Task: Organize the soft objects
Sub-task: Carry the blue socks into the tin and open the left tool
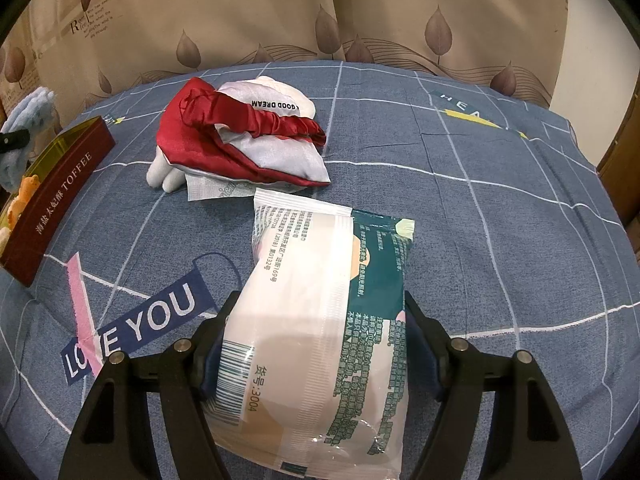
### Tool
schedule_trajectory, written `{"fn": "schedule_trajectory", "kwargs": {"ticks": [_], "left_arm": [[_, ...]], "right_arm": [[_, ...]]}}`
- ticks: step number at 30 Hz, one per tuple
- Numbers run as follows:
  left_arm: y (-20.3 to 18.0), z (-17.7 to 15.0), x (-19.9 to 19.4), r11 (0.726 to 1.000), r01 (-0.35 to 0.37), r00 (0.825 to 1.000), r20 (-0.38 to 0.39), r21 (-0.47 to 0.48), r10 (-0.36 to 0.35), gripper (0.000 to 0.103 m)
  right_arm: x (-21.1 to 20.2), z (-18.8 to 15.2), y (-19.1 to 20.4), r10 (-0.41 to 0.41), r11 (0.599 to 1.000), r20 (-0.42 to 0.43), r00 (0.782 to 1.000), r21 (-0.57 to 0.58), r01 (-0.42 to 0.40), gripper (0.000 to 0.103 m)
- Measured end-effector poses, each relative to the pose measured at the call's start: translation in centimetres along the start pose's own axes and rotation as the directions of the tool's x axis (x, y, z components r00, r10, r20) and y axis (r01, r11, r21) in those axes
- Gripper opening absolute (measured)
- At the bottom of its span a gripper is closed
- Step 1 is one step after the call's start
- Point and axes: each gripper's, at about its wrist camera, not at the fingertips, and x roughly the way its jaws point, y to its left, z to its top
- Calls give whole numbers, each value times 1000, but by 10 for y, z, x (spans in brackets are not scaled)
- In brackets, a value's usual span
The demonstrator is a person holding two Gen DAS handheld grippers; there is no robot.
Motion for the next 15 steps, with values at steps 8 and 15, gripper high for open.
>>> {"fn": "schedule_trajectory", "kwargs": {"ticks": [8,15], "left_arm": [[38,0,13,997,-61,998,-36,-48,59,21],[66,2,25,991,-86,994,-71,-104,78,21]], "right_arm": [[0,0,0,0,1000,0,1000,0,0,72],[0,0,0,0,1000,1,1000,0,0,72]]}}
